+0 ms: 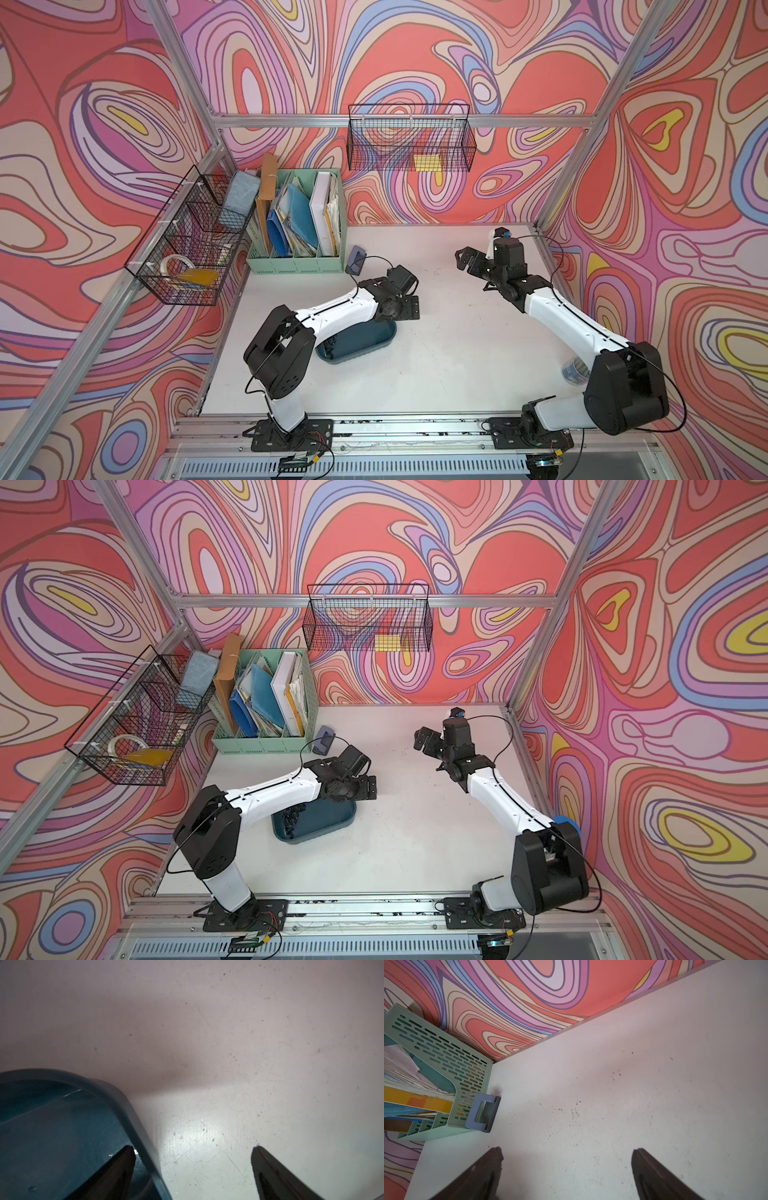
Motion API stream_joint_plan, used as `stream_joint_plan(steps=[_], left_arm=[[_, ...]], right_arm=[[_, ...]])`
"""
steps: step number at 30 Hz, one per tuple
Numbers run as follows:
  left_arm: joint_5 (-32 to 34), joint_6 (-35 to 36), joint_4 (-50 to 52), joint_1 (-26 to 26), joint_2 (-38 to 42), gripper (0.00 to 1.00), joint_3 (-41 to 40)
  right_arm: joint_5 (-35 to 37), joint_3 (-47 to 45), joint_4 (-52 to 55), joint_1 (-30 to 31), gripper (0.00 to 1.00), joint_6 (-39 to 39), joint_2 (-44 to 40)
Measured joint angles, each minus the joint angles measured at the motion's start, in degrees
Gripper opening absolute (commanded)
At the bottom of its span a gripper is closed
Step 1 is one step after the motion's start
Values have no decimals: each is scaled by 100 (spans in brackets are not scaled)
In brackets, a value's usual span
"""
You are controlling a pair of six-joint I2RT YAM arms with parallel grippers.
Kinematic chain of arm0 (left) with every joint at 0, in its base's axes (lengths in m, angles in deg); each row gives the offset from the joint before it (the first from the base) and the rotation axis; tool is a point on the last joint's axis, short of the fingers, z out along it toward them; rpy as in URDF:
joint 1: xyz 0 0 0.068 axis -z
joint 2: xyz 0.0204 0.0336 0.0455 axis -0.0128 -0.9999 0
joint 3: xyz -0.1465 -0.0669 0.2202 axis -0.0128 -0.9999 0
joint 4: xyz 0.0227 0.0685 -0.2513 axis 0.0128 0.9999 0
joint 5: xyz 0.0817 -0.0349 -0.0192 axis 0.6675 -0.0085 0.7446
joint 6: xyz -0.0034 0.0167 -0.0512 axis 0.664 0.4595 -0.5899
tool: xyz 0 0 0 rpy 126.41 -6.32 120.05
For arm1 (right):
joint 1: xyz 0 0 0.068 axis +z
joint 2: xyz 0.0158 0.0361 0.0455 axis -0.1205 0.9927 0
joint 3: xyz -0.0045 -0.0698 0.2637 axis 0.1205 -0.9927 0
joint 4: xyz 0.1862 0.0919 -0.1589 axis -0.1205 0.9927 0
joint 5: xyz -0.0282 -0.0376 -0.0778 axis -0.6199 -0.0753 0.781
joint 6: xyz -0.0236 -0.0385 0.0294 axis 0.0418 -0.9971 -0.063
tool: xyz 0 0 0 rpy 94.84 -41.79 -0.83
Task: Take out the wing nut from the storage box
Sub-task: Move the storage box to the center of the board.
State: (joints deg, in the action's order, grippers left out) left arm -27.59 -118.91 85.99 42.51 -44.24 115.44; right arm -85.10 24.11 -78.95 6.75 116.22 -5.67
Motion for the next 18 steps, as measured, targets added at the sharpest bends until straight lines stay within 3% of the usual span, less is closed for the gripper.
stream_joint_plan(steps=[5, 11, 18], left_arm=[[413, 155, 483, -68, 258, 96, 129], [848, 232, 1137, -529, 1036, 88, -2], [1368, 114, 2002, -1703, 2592, 79, -1340]], right_arm=[[48, 0, 133, 129, 98, -17, -9], [146, 22, 188, 358, 98, -20, -7], [245, 424, 264, 697, 98, -57, 260]])
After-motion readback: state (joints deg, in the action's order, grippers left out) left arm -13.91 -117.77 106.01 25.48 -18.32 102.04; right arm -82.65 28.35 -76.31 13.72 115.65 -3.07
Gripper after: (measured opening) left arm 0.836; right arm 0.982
